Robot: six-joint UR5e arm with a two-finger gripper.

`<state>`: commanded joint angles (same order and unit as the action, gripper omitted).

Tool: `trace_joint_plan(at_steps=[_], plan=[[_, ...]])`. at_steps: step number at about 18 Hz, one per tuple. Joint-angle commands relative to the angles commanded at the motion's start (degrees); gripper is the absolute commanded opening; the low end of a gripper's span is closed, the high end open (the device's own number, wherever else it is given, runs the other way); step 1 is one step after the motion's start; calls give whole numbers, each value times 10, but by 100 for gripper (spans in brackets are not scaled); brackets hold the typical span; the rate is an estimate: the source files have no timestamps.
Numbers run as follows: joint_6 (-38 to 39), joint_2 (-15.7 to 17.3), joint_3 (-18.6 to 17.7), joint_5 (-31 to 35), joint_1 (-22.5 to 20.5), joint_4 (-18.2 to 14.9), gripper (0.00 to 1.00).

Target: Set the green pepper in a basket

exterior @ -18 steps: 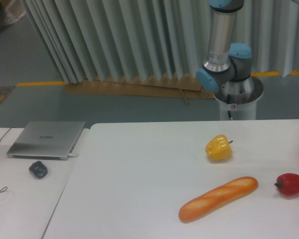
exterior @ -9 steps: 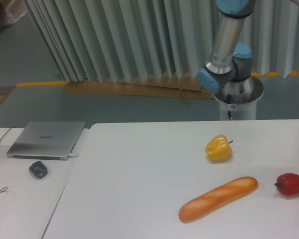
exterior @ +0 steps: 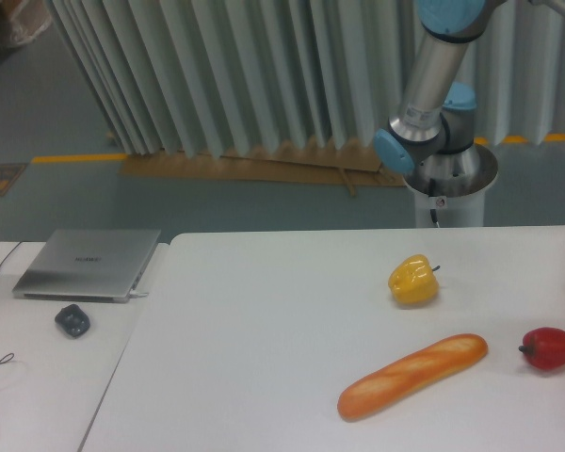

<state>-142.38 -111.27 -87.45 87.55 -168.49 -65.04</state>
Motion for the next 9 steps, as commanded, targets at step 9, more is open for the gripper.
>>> trace_joint_plan(at_steps=[9], plan=[[101, 41, -4, -42, 61, -32, 100]])
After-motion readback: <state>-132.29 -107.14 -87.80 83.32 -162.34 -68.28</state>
